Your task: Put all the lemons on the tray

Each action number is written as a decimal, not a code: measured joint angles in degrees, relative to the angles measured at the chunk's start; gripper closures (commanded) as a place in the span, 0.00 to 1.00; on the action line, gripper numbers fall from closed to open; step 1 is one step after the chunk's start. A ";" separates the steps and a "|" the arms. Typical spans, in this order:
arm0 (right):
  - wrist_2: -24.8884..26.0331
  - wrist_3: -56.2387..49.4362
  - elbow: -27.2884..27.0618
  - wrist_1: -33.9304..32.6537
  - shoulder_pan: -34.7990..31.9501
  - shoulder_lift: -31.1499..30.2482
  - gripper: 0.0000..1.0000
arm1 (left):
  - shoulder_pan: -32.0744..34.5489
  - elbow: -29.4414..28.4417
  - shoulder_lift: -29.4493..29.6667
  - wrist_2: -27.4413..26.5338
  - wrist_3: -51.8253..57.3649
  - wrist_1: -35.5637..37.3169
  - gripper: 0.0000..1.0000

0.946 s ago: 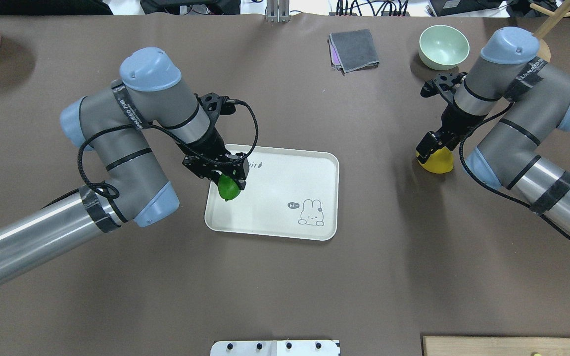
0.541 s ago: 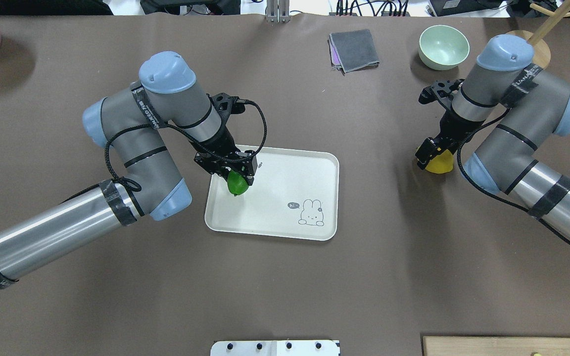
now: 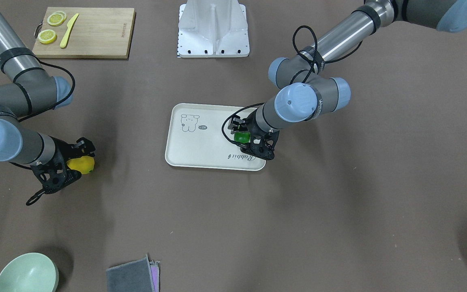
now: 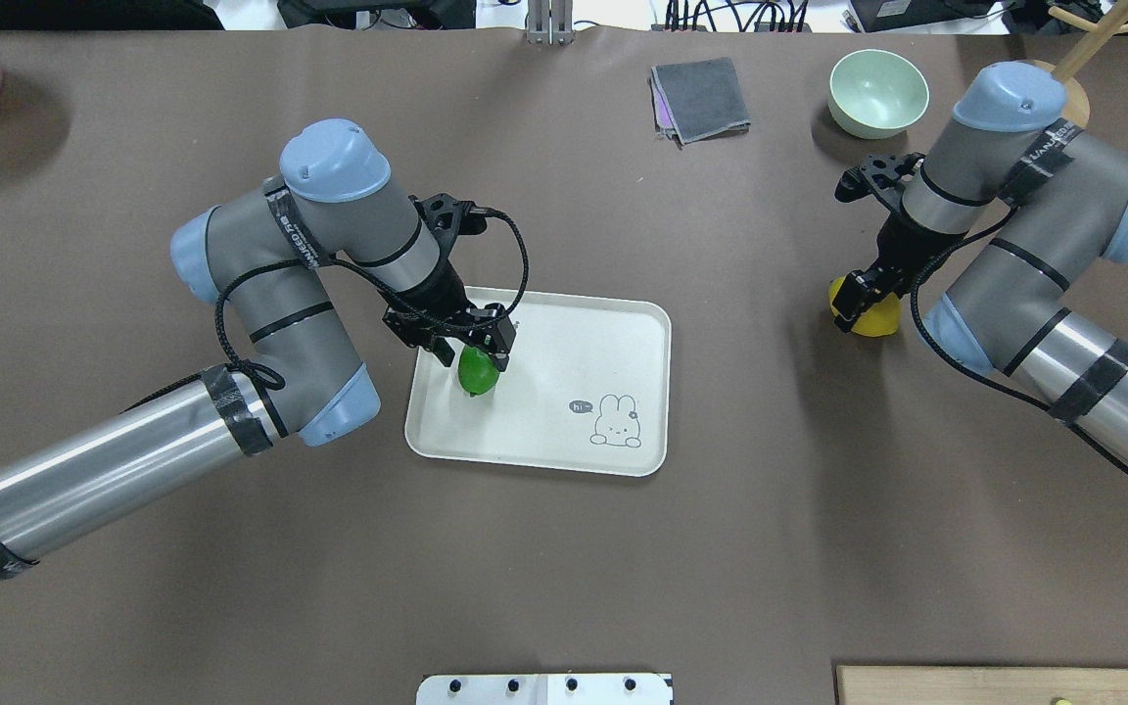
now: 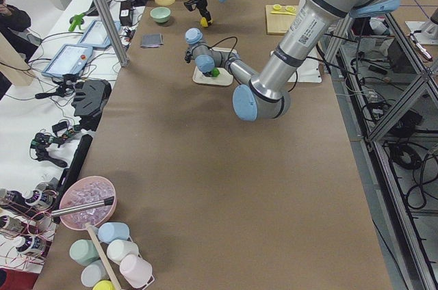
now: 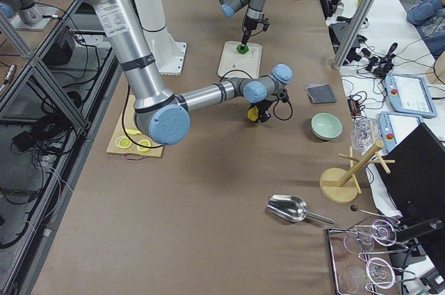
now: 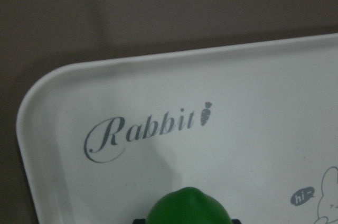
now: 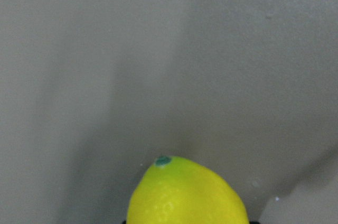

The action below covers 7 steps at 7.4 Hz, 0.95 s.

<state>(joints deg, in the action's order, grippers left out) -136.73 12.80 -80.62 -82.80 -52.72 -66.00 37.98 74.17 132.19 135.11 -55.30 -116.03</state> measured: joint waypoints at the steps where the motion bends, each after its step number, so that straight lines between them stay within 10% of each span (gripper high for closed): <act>1: -0.70 0.01 -0.68 -0.03 -0.29 0.46 0.88 | 0.49 0.60 -0.07 0.00 -0.20 0.11 0.02; 7: -1.32 -0.39 -2.72 3.69 2.37 9.22 0.86 | 18.68 23.44 -13.25 -6.00 16.38 19.67 0.02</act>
<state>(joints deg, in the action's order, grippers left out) -138.05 12.41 -83.34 -79.11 -50.35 -56.78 56.67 97.61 118.94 129.11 -38.92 -96.36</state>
